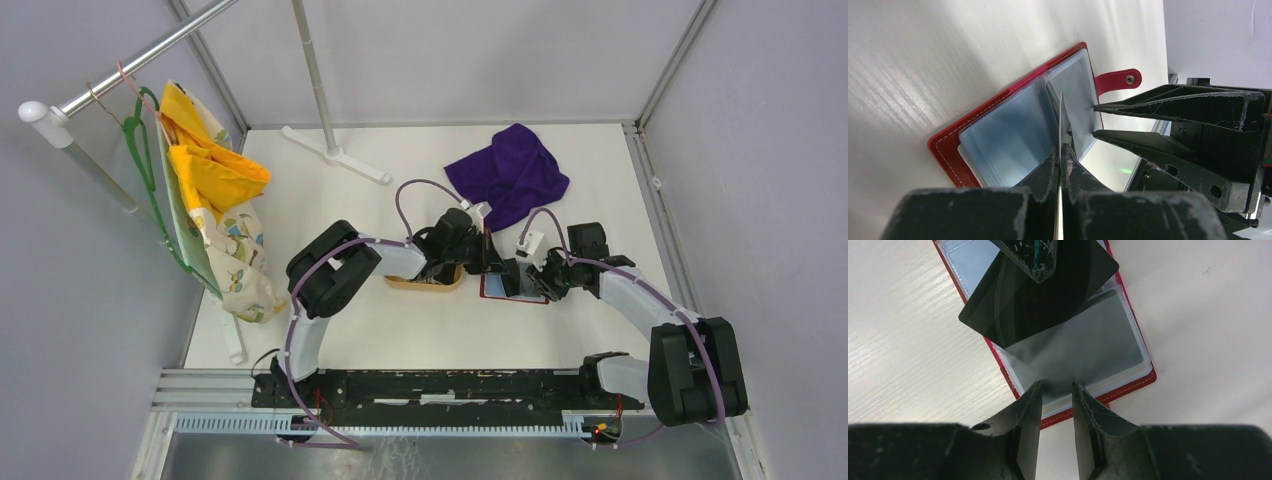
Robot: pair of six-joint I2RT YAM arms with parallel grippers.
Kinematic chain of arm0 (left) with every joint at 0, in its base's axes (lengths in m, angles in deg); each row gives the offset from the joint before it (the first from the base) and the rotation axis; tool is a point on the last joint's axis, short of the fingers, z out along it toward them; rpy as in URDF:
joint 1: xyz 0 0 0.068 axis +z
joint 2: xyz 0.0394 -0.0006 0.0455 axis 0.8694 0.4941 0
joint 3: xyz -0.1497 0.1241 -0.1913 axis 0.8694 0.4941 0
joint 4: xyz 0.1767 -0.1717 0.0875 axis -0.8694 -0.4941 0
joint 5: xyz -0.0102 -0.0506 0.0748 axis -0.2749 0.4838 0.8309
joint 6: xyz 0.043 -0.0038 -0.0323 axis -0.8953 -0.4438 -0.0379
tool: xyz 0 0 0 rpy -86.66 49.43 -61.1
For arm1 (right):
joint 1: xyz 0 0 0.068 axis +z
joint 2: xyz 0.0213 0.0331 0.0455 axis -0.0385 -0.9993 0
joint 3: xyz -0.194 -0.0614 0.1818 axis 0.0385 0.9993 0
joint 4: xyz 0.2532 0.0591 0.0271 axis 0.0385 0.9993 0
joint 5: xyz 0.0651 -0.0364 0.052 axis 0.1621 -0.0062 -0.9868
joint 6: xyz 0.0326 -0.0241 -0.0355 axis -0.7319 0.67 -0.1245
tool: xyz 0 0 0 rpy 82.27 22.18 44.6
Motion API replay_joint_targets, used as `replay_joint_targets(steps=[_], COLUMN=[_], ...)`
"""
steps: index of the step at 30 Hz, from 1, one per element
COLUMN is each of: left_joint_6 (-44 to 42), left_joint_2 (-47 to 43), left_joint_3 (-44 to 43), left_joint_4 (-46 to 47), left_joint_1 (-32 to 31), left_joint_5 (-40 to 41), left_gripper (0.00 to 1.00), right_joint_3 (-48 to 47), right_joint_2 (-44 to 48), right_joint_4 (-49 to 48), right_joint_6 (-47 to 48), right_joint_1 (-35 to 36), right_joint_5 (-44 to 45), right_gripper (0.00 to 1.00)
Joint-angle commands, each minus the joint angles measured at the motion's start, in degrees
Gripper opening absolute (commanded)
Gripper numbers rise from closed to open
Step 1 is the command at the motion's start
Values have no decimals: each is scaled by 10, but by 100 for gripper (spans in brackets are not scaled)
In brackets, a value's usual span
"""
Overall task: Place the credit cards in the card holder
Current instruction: Insert the credit card into the card holder.
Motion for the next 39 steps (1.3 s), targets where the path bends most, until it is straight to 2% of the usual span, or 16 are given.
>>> replay_joint_targets(steps=[1,18,25,39], left_joint_6=[-32,-42,-57,-62], left_joint_2=[4,28,56,84], left_joint_3=[-24,-79,-129,-150], left_joint_4=[-27,-164,-220,-280], left_joint_1=[-5,-6,-6,2], left_joint_5=[12,8,-1,-26], left_gripper=[2,4,5,7], right_joint_3=[-9,-10,-9,-6], right_joint_2=[4,13,15,18], right_joint_4=[4,3,2,-5], right_joint_6=[-6,-7,-9,-13], right_joint_1=[1,1,1,4], right_joint_5=[23,23,24,39], right_gripper=[35,38,38,38])
